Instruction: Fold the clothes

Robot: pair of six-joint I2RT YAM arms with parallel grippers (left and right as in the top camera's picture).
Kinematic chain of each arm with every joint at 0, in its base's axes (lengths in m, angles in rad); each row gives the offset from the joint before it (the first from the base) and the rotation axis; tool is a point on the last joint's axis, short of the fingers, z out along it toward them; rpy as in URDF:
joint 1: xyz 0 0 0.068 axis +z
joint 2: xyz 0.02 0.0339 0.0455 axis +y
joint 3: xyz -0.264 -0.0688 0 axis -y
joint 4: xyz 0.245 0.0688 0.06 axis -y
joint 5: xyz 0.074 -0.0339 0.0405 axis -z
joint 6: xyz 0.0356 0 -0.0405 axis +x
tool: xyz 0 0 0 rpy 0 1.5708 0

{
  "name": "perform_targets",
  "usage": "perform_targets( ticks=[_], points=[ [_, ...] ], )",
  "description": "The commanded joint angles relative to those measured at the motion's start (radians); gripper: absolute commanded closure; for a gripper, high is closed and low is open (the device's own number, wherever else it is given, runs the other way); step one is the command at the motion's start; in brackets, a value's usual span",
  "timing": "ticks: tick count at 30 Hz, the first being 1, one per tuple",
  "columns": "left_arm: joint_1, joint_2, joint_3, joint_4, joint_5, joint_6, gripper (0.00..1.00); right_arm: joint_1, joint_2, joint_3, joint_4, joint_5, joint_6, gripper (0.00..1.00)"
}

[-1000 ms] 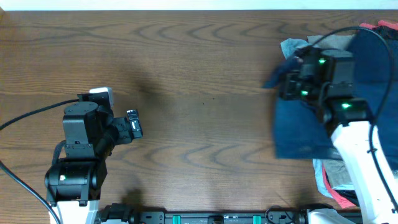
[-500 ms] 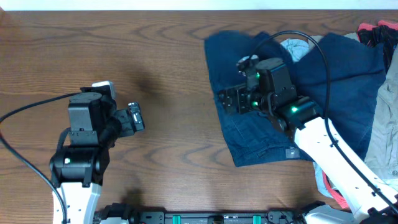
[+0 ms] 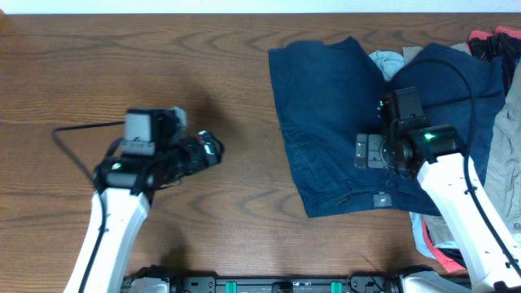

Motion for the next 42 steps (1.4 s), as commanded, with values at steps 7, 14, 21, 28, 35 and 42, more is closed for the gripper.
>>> perform_targets(
  ticks=[7, 14, 21, 28, 35, 42],
  points=[
    [-0.267, 0.243, 0.005, 0.098, 0.058, -0.204, 0.02, -0.091, -0.014, 0.015, -0.060, 0.026, 0.013, 0.01],
    [-0.461, 0.415, 0.005, 0.260, 0.058, -0.385, 0.02, -0.116, -0.015, 0.015, -0.085, 0.026, 0.012, 0.01],
    [-0.628, 0.558, 0.005, 0.473, 0.058, -0.539, 0.01, -0.116, -0.017, 0.015, -0.092, 0.026, 0.012, 0.01],
    [-0.714, 0.599, 0.005, 0.569, 0.040, -0.562, 0.78, -0.116, -0.017, 0.015, -0.092, 0.026, 0.012, 0.01],
    [-0.618, 0.554, 0.006, 0.412, 0.038, -0.405, 0.94, -0.116, -0.017, 0.015, -0.093, 0.026, 0.012, 0.01],
    [-0.274, 0.335, 0.031, 0.057, -0.121, -0.151, 0.94, -0.116, -0.017, 0.015, -0.092, 0.027, 0.012, 0.01]
  ],
)
